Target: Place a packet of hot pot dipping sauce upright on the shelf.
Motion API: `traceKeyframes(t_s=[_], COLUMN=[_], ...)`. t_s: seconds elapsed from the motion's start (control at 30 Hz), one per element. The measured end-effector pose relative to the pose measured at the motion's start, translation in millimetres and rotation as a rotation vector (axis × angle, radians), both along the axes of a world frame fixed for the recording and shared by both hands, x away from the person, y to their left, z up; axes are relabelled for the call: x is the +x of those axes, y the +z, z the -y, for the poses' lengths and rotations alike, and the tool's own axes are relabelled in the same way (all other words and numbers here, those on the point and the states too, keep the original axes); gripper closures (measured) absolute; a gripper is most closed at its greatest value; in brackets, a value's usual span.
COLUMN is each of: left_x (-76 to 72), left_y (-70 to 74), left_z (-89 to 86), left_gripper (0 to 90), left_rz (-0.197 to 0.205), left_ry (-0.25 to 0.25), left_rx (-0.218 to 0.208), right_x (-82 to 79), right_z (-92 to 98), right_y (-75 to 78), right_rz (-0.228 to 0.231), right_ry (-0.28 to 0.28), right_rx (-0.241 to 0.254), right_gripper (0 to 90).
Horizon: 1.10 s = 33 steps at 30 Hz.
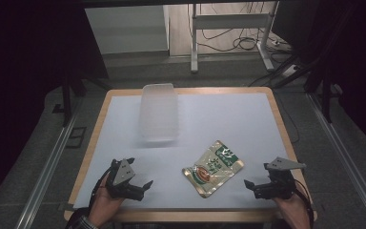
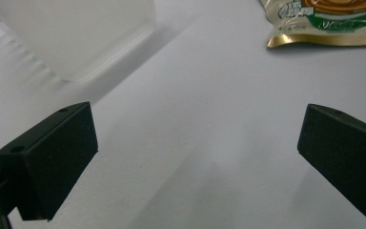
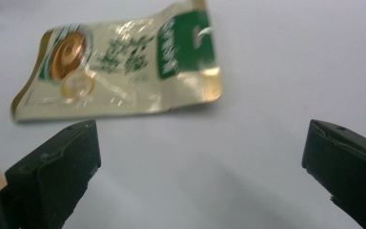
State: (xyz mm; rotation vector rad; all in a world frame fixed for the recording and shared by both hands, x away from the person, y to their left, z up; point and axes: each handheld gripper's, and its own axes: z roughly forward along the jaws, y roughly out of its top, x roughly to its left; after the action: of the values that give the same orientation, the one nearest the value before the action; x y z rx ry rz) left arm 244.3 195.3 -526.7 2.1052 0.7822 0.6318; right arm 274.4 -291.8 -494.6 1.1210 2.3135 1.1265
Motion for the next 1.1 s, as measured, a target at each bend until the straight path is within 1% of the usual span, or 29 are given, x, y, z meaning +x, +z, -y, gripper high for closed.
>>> traceKeyframes(t_s=[0.03,0.13,0.17,0.3,0.4,0.43,0.6,0.8,0.83,0.9,0.93,1.1], left_x=[0.1,0.3,0.3,0.4,1.0,1.2,1.0,1.4,1.6,2.5,2.7,2.5], left_y=[-0.5,-0.8,-0.8,-0.7,-1.3,-1.5,-1.1,-0.9,-1.0,-1.2,-1.3,-1.4], left_z=[0.0,-0.8,-1.3,-2.2,-2.8,-2.9,-3.2,-3.5,-3.8,-4.6,-4.8,-4.1], left_gripper=[0.0,0.0,0.0,0.0,0.0,0.0,0.0,0.0,0.0,0.0,0.0,0.0], left_rz=[0.004,0.009,0.008,0.011,0.007,0.005,0.008,-0.004,-0.008,-0.023,-0.025,-0.024], left_ry=[-0.001,-0.001,-0.002,-0.002,-0.001,-0.001,0.000,0.003,0.007,0.010,0.012,0.010], left_rx=[0.008,0.014,0.008,0.005,0.009,0.009,0.006,-0.005,-0.009,-0.018,-0.019,-0.012], right_x=[1.5,2.0,2.6,2.7,3.8,3.9,3.4,3.0,2.6,2.5,2.5,2.8], right_z=[1.1,1.6,2.2,2.9,3.3,2.5,0.7,-2.2,-2.8,-3.9,-3.9,-8.3], right_y=[-1.6,-3.6,-3.6,-2.8,-3.5,-3.6,-3.9,-4.0,-3.3,-3.3,-3.3,-4.4], right_rz=[-0.011,-0.024,-0.024,-0.016,-0.026,-0.026,-0.037,-0.025,-0.014,-0.006,-0.006,0.003], right_ry=[-0.007,-0.009,-0.018,-0.021,-0.010,-0.005,-0.001,-0.001,-0.001,0.003,0.003,0.005], right_rx=[0.010,0.006,0.005,0.005,0.001,-0.008,-0.019,-0.045,-0.049,-0.057,-0.057,-0.088], right_gripper=[0.0,0.0,0.0,0.0,0.0,0.0,0.0,0.0,0.0,0.0,0.0,0.0])
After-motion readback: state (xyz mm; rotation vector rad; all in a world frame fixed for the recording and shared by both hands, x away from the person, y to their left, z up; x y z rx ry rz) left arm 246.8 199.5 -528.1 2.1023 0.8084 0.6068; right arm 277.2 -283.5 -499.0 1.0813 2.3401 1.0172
